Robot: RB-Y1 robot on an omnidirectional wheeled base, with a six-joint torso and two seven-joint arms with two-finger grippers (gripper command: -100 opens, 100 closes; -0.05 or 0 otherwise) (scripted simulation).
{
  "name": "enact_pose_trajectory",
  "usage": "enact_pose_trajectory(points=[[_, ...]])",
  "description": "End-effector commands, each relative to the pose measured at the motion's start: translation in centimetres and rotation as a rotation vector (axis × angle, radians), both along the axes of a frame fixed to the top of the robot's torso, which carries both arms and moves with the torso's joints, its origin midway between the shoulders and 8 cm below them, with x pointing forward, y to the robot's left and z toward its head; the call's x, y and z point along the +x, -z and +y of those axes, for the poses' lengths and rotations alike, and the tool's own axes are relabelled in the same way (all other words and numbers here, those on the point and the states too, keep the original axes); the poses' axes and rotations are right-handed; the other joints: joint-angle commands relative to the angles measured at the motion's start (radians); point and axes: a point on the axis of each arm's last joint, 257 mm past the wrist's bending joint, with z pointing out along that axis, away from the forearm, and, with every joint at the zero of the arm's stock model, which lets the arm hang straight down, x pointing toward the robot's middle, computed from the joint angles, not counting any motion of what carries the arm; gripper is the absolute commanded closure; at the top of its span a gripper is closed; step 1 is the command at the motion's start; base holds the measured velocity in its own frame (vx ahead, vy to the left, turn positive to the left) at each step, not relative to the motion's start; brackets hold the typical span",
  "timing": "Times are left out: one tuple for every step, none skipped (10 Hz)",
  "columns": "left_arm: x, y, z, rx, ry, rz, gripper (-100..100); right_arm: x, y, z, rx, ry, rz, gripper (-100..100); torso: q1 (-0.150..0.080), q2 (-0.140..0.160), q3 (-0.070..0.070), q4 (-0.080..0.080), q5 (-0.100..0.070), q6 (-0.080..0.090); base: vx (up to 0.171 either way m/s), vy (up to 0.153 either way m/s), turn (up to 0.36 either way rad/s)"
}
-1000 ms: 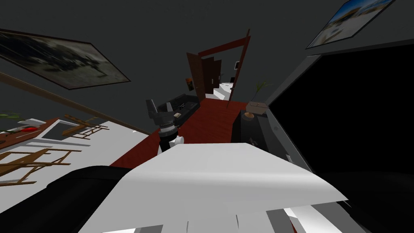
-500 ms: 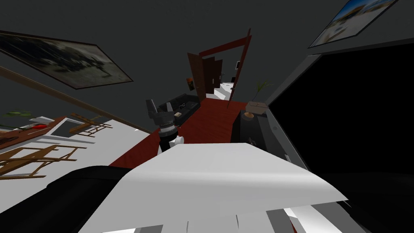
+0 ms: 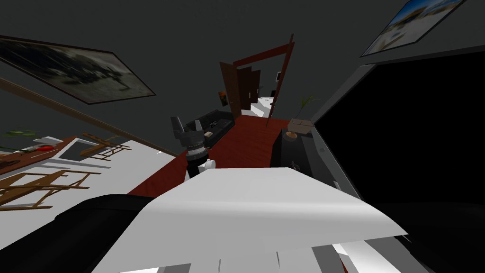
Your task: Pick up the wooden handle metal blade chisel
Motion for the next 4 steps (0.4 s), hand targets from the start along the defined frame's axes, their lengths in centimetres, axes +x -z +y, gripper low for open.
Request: enact_pose_trajectory(points=[[0.00,0.00,0.00,0.000,0.000,0.000,0,-0.89,-0.91,-0.92,-0.001,-0.009,0.002,100,0.000,0.000,0.000,0.000,0.000,0.000,0.026,0.030,-0.078],[0.00,0.00,0.00,0.000,0.000,0.000,0,-1.57,-1.63,-1.59,-0.001,-0.015,0.003,100,0.002,-0.001,-0.001,-0.001,0.001,0.001,0.073,0.055,-0.115],[0.00,0.00,0.00,0.000,0.000,0.000,0,-1.10,-1.20,-1.24,-0.003,-0.012,0.004,100,0.004,-0.003,-0.002,-0.001,0.001,0.001,0.036,0.026,-0.031],[0.00,0.00,0.00,0.000,0.000,0.000,0,-1.23,-1.28,-1.33,-0.003,-0.012,0.005,0,0.002,-0.002,-0.001,0.000,0.000,0.000,0.004,0.005,0.004]])
